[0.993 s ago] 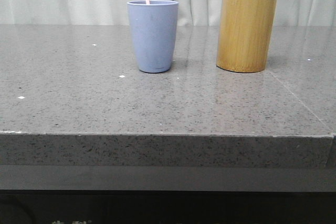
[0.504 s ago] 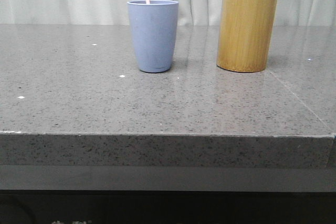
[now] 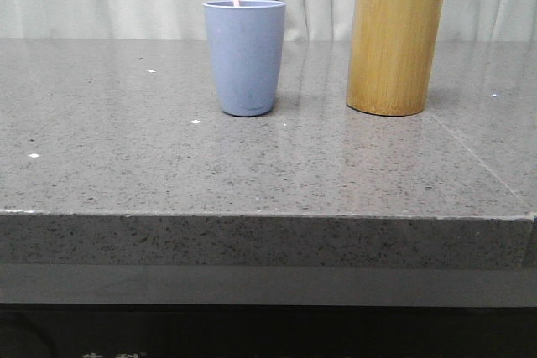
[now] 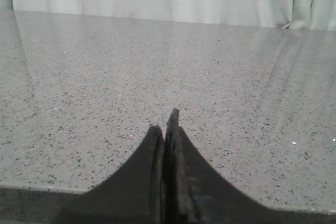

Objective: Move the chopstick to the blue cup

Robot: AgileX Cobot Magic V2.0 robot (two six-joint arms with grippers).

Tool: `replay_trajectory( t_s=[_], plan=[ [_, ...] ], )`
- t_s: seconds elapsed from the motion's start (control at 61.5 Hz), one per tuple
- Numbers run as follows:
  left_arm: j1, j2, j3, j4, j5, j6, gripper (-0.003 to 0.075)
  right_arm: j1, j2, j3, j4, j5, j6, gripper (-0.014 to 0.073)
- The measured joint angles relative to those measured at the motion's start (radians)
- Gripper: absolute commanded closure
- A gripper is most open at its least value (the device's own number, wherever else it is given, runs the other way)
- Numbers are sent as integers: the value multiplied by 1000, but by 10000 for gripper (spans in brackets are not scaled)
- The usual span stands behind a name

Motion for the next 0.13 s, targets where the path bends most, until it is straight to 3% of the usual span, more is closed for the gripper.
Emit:
replay_trajectory(
  t_s=[0.13],
  plan=[
    [0, 0, 0, 0, 0, 0, 739, 0, 0, 0, 1, 0, 0, 662]
  ],
)
